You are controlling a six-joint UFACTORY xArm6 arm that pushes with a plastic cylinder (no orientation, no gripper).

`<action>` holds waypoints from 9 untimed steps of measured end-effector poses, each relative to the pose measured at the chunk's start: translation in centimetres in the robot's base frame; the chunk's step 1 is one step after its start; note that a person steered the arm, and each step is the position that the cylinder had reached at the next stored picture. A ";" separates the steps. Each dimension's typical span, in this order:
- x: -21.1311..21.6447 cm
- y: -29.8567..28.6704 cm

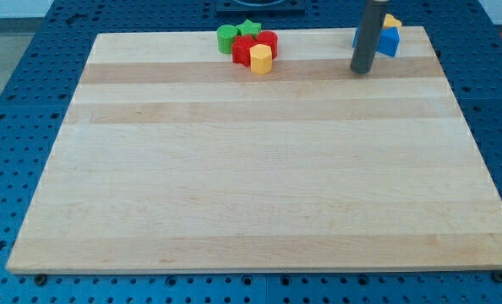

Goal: Slide the green star along with green circle towards left

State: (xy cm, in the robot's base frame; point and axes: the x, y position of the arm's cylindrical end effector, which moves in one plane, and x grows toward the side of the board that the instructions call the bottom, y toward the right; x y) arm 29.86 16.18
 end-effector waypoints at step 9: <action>-10.7 -6.0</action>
State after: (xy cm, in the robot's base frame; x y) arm 19.21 10.22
